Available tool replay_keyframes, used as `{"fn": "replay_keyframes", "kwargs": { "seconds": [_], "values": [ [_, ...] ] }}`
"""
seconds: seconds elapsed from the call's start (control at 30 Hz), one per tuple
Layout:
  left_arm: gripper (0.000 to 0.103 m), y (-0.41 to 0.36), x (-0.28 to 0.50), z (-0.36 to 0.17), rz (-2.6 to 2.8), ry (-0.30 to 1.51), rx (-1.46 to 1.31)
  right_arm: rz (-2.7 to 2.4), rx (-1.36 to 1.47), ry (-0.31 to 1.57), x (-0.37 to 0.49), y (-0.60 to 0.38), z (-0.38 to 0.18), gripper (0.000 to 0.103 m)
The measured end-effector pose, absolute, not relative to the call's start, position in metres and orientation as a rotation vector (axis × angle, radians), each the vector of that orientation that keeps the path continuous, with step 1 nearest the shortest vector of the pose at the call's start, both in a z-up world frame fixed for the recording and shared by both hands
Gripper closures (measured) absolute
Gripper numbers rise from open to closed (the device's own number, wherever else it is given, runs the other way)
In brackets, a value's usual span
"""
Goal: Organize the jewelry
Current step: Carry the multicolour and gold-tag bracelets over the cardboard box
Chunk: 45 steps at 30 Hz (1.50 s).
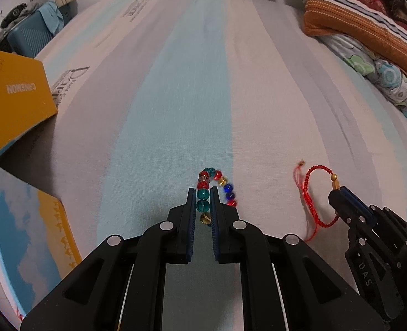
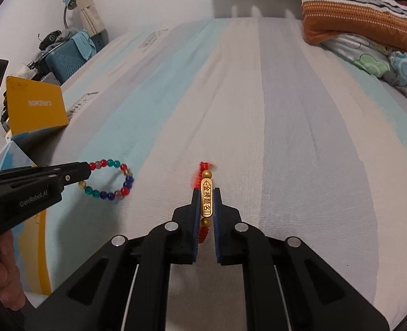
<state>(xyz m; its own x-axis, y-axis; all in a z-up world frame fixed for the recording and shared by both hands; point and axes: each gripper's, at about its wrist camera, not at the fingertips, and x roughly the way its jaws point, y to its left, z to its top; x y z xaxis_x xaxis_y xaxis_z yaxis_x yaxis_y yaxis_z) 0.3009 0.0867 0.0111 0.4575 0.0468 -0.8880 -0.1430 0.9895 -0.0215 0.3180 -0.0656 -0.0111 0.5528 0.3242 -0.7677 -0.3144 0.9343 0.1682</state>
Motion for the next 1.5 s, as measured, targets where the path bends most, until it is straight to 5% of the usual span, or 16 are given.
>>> {"fn": "replay_keyframes", "kwargs": {
  "seconds": [1.5],
  "values": [
    [0.094, 0.089, 0.17, 0.094, 0.056, 1.0, -0.086, 0.363, 0.022, 0.874, 0.203, -0.082, 0.082, 0.095]
  ]
}}
